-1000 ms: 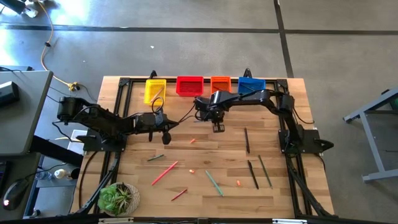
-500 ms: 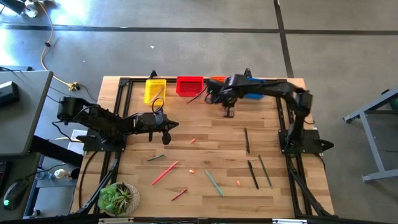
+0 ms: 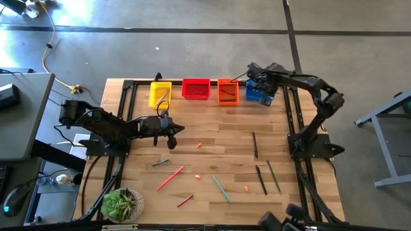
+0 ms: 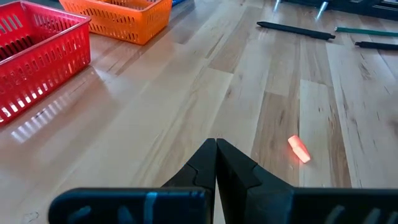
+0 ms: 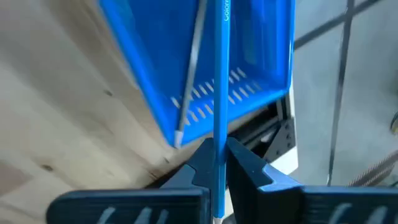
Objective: Sort crayons/erasers/pens/pencils in bins
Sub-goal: Put the blue pencil into the blue basket
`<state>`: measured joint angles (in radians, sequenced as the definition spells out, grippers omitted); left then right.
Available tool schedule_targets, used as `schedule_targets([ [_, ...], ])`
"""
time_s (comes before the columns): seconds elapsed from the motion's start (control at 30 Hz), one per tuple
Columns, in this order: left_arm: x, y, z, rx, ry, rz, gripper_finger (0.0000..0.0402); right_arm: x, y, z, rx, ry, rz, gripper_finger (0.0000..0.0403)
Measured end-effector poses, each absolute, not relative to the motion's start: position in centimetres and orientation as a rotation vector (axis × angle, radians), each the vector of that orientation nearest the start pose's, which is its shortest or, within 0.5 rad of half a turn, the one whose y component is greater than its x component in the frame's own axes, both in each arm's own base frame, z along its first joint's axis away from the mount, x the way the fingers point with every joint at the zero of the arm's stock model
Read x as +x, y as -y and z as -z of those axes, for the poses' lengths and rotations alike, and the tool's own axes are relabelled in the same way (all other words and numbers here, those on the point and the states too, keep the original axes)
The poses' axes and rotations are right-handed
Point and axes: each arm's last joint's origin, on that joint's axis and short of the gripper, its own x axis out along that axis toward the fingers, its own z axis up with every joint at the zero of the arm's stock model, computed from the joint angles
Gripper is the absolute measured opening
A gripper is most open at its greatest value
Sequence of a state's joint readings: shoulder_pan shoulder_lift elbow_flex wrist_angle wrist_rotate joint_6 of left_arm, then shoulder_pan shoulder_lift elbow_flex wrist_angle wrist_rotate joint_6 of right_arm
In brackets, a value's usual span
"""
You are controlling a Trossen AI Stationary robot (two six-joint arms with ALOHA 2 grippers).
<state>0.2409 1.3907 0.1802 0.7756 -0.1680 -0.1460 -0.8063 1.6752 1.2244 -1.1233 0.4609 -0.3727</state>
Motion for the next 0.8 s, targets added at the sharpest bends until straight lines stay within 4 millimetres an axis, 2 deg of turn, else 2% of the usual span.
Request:
schedule_targets([
  [0.13, 19.6, -5.3, -11.5, -0.167, -0.401, -0.434, 0.0000, 17.7, 23.5, -20.9, 0.065, -1.777, 0.692, 0.0014],
  [0.3, 19.6, -5.3, -11.5, -0.169, -0.397, -0.434, 0.0000, 16.9, 24.6, -20.7, 0.070, -1.751, 0.712, 0.0014],
  [0.8, 19.6, -5.3, -11.5, -0.169, -0.397, -0.433, 0.0000, 17.3, 25.2, -20.7, 0.109, -1.614, 0.675, 0.0014],
])
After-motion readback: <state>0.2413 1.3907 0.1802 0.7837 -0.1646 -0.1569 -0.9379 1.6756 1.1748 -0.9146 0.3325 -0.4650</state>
